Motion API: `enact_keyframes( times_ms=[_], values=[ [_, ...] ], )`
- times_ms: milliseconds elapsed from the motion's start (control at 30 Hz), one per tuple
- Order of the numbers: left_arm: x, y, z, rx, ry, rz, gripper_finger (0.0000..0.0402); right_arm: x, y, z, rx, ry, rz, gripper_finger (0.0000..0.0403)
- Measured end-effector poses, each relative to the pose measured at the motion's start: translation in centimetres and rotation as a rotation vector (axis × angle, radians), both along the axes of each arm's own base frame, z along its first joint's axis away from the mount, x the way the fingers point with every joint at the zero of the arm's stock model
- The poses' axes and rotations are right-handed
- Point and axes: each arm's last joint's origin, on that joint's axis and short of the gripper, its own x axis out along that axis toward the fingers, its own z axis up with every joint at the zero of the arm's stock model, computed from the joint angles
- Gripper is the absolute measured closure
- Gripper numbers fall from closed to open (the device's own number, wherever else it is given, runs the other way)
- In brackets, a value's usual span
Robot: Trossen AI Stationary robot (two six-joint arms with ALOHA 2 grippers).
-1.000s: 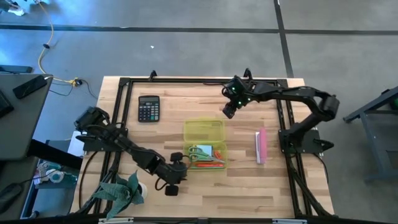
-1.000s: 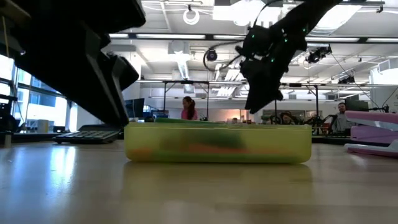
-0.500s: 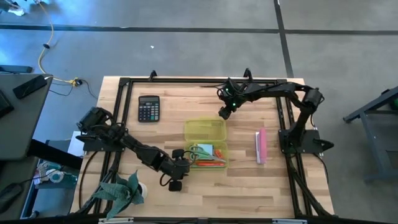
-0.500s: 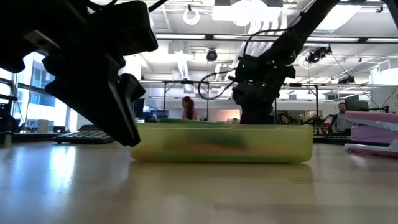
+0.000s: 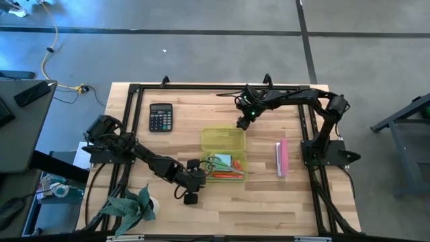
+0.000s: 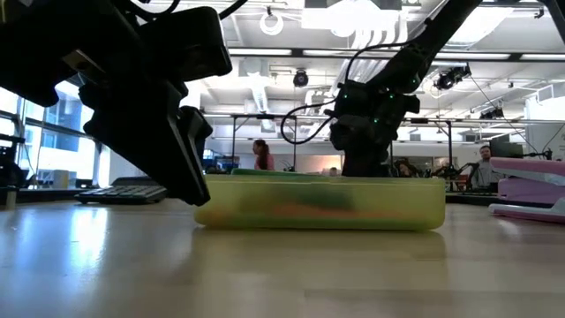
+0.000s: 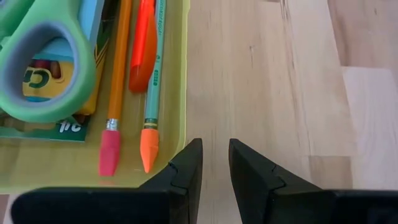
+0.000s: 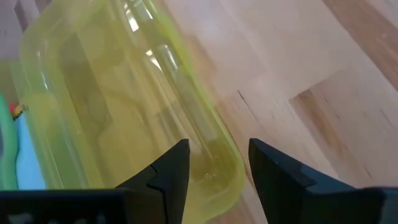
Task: Pack school essentials
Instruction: Close the yellow supply box
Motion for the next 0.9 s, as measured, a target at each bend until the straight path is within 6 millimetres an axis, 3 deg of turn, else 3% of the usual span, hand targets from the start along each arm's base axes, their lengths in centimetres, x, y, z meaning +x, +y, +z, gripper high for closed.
enact_keyframes(
  times_ms=[333, 700, 900],
  values=[
    [0.0, 0.0, 0.0, 0.001, -0.004, -0.001, 0.0332, 0.6, 0.2, 0.2, -0.072, -0.056, 0.067, 0.0247],
    [0.0, 0.0, 0.0, 0.017, -0.004, -0.022, 0.0332, 3.6, 1.6, 1.4, -0.349, -0.233, 0.176, 0.0247],
    [0.1, 0.2, 0.0, 0.017, -0.005, -0.017, 0.0332, 4.1, 2.4, 1.4, -0.418, -0.218, 0.192, 0.0247]
  ],
)
